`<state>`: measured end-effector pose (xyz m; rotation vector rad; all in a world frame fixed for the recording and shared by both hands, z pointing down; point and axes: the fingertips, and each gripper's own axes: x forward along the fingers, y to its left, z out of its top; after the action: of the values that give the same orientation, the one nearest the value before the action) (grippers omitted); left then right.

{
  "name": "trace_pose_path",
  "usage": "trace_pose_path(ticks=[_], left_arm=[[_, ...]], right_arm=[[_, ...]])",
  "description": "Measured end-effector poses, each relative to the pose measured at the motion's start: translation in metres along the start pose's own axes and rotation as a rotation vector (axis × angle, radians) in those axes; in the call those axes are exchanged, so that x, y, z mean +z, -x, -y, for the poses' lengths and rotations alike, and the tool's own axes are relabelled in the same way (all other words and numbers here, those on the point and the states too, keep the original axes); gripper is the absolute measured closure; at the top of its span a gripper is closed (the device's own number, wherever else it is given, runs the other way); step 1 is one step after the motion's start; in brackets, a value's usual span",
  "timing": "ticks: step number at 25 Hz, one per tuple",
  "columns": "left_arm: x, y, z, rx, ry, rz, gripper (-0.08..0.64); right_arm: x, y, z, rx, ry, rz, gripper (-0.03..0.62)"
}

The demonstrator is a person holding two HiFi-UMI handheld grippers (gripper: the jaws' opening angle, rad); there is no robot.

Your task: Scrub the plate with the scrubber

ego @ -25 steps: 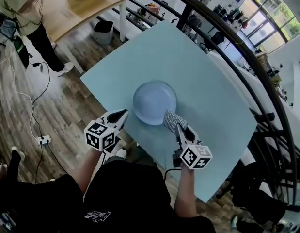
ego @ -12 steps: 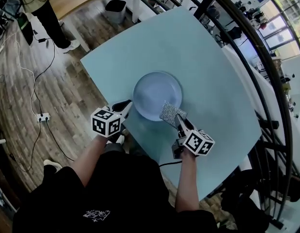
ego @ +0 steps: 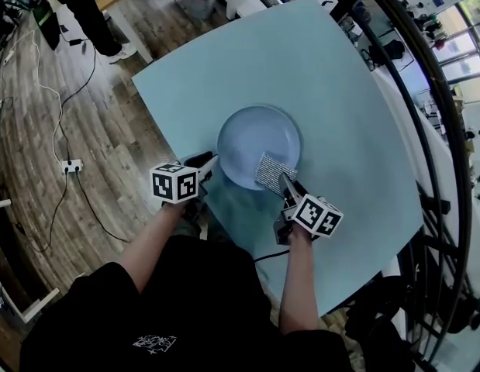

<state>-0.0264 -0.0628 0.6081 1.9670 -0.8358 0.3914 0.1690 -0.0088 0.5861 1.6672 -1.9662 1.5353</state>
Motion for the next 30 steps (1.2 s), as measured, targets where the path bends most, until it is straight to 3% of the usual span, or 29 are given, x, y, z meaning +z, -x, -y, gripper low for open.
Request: trace_pose_path(ticks=[10, 16, 30], left_arm=[[-0.012, -0.022, -0.014, 0.026, 0.133, -0.071, 0.471], [-0.011, -0.029, -0.019, 0.034, 0.221, -0.089, 0.472], [-0.011, -0.035, -0.021, 0.080, 0.254, -0.153, 0.503]], right_arm=[[-0.004, -0.020, 0.018, -0.024, -0.070, -0.062, 0.506], [-0.003, -0.026, 0.022, -0.055, -0.060, -0.071, 0.506], [-0.001, -0.060, -0.007, -0.024, 0.026, -0.132, 0.505]])
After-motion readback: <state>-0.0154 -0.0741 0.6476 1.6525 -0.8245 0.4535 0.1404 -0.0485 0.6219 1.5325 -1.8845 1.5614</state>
